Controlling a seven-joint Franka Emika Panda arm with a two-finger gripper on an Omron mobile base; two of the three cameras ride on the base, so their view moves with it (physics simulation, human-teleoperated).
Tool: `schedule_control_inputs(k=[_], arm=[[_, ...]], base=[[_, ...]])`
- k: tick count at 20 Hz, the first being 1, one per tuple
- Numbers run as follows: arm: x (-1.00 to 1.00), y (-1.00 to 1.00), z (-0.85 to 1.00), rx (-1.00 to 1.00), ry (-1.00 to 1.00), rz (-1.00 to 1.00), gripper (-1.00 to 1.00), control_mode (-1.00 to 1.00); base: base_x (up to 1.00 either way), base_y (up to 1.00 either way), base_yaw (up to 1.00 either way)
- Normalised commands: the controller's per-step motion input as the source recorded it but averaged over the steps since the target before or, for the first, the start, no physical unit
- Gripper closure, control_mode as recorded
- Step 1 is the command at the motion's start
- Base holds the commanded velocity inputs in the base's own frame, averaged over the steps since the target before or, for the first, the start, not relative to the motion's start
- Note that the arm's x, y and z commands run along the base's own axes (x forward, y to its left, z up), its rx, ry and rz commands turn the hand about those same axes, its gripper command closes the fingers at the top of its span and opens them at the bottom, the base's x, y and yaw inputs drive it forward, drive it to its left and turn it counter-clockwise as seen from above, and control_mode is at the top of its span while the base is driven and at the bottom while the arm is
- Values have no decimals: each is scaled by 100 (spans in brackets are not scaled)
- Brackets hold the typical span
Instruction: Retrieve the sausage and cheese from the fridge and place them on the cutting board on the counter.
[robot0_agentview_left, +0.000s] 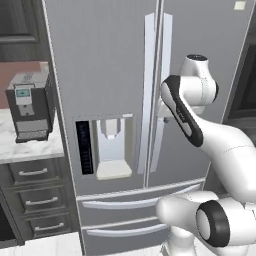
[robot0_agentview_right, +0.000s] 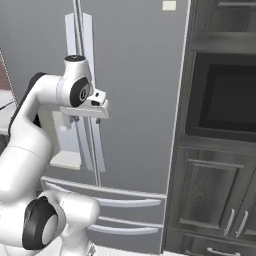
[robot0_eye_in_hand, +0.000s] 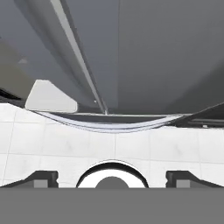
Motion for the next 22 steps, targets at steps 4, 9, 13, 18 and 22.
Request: schedule_control_inputs(k=[4, 9, 13, 18, 22], arm=[[0, 0, 0, 0, 0, 0, -100, 100], [0, 0, 0, 0, 0, 0, -100, 100], [0, 0, 0, 0, 0, 0, -100, 100], [0, 0, 0, 0, 0, 0, -100, 100], [0, 0, 0, 0, 0, 0, -100, 100]], base=[[-51, 0, 0], [-43, 4, 0], [-40, 8, 0], [-19, 15, 0], [-6, 29, 0]])
